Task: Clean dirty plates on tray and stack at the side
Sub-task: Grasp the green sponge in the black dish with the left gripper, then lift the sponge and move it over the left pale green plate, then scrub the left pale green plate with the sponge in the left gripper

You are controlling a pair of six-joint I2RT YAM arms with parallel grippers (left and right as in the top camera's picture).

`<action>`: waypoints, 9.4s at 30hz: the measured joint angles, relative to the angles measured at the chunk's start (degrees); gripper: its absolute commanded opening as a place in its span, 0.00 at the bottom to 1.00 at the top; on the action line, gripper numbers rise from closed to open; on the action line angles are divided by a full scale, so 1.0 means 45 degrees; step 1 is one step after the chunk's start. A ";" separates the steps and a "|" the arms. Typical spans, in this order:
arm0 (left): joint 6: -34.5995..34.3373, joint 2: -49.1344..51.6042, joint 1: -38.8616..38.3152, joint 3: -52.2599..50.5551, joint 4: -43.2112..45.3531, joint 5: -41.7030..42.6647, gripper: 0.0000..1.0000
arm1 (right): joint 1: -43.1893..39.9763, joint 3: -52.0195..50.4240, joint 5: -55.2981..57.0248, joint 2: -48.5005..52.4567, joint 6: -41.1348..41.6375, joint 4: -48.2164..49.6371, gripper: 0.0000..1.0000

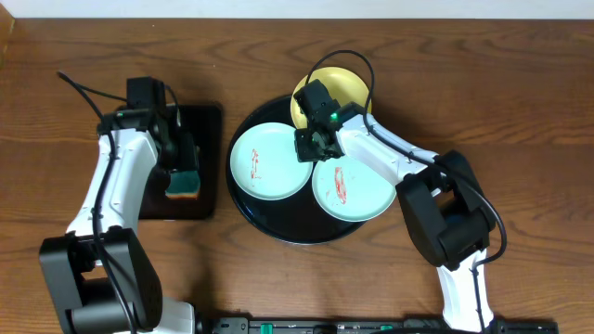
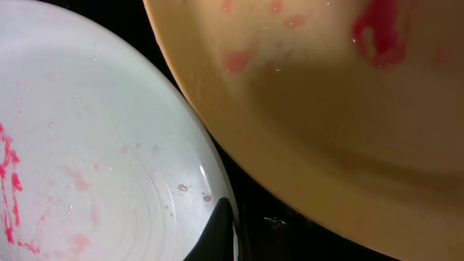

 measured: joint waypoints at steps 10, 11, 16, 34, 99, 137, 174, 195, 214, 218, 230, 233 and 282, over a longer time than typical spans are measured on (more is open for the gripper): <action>0.0277 0.0000 0.0000 -0.1787 0.1797 -0.0282 0.71 | 0.0000 -0.0005 0.0000 0.0000 0.0000 0.0005 0.01; 0.0287 0.0000 0.0000 -0.1948 0.1957 -0.0282 0.71 | 0.0000 -0.0005 -0.0005 0.0000 0.0000 0.0005 0.01; 0.0277 0.0000 0.0000 -0.2769 0.3521 -0.0282 0.75 | 0.0000 -0.0005 -0.0005 0.0000 0.0000 0.0005 0.02; 0.0204 0.1098 0.0010 -0.3274 0.5056 -0.0238 0.76 | 0.0000 -0.0010 0.0000 0.0000 0.0000 -0.0005 0.04; -0.1078 0.3439 0.0078 0.1005 0.0573 0.0398 0.63 | 0.0024 -0.0049 -0.0117 0.0000 -0.0005 -0.0151 0.07; -0.2254 0.0835 -0.2084 0.1545 -0.0223 0.4153 0.08 | 0.0010 -0.0068 -0.0155 -0.0044 -0.0015 -0.0165 0.03; -0.3580 0.3502 -0.4410 0.0471 0.2409 0.1987 0.08 | 0.0010 -0.0097 -0.0471 -0.0044 -0.0024 -0.0238 0.05; -0.3570 0.3580 -0.4410 0.0714 0.2390 0.2059 0.07 | -0.0005 -0.0097 -0.0665 -0.0044 -0.0204 -0.0350 0.05; -0.2006 0.3774 -0.4415 0.0884 0.1501 0.6018 0.08 | -0.0005 -0.0097 -0.0695 -0.0044 -0.0199 -0.0364 0.05; -0.1923 0.3842 -0.4444 0.0884 0.2195 0.6057 0.07 | -0.0005 -0.0097 -0.0695 -0.0044 -0.0199 -0.0369 0.05; -0.5090 0.3813 -0.4765 0.0923 0.3191 0.0777 0.07 | 0.0000 -0.0097 -0.0767 -0.0044 -0.0199 -0.0359 0.06; -0.5464 0.3813 -0.4784 0.1054 0.2506 0.0209 0.07 | 0.0000 -0.0102 -0.0772 -0.0044 -0.0199 -0.0355 0.06; -0.2006 0.3764 -0.4308 0.1151 0.0044 0.3512 0.07 | 0.0000 -0.0121 -0.0811 -0.0044 -0.0204 -0.0369 0.06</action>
